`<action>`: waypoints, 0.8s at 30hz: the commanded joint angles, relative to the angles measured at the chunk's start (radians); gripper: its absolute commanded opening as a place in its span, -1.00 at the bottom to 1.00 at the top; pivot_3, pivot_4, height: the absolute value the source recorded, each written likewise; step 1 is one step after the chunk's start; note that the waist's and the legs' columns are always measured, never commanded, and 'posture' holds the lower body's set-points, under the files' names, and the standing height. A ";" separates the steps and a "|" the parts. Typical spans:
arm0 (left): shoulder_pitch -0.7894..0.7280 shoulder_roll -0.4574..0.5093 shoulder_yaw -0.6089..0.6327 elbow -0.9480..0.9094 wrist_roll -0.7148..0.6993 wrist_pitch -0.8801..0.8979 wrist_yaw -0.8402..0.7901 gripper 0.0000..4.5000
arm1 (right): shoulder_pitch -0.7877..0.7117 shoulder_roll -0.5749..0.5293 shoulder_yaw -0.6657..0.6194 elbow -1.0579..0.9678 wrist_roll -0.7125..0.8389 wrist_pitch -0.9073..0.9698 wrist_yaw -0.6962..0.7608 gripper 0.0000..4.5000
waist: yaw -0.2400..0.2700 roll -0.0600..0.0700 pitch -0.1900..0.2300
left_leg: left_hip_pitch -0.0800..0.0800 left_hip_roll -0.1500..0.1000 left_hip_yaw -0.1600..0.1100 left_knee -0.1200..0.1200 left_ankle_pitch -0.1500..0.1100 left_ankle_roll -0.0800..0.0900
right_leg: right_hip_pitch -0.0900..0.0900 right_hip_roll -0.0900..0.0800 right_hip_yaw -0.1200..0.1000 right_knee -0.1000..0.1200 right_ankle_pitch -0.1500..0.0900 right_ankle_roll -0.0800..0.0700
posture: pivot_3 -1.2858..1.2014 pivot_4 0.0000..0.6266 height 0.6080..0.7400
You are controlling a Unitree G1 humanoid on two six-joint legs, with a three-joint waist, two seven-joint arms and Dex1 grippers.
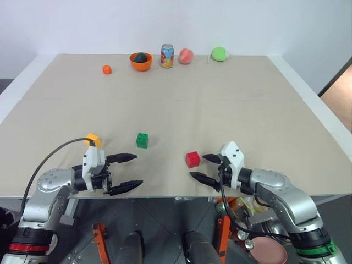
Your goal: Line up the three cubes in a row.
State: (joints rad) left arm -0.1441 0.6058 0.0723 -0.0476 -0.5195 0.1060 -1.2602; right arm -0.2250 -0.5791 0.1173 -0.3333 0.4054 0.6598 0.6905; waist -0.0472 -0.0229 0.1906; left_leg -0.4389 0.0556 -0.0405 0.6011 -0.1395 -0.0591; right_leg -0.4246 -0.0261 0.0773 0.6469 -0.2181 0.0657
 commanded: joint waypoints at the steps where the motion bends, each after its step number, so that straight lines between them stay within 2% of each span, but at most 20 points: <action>1: -0.007 0.001 0.006 -0.017 -0.005 -0.008 0.006 0.98 | -0.045 0.020 0.015 0.019 -0.034 0.002 -0.027 1.00 | 0.000 0.000 0.000 | 0.000 0.000 0.000 0.000 0.000 0.000 | 0.000 0.000 0.000 0.000 0.000 0.000 | 0.03 -0.52 1.00; 13: 0.005 0.006 0.018 -0.030 -0.009 -0.004 0.027 0.98 | -0.128 0.077 0.053 0.048 -0.089 0.106 -0.103 1.00 | 0.000 0.000 0.000 | 0.000 0.001 0.000 0.000 0.000 0.000 | 0.000 0.001 0.000 0.000 0.000 0.000 | 0.03 -0.52 1.00; 24: 0.002 0.007 0.019 -0.024 -0.011 -0.004 0.035 0.98 | -0.106 0.022 0.052 -0.015 -0.068 0.133 -0.023 1.00 | 0.000 -0.001 0.000 | 0.000 0.001 0.000 0.000 0.000 0.000 | 0.000 0.001 0.000 0.000 0.000 -0.001 | 0.03 -0.52 1.00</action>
State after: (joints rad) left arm -0.1401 0.6047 0.0735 -0.0498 -0.5206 0.1082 -1.2269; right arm -0.3401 -0.5452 0.1720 -0.3067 0.3185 0.7846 0.6433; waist -0.0472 -0.0236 0.1902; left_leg -0.4387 0.0569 -0.0405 0.6007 -0.1395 -0.0590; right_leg -0.4244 -0.0250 0.0774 0.6472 -0.2179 0.0654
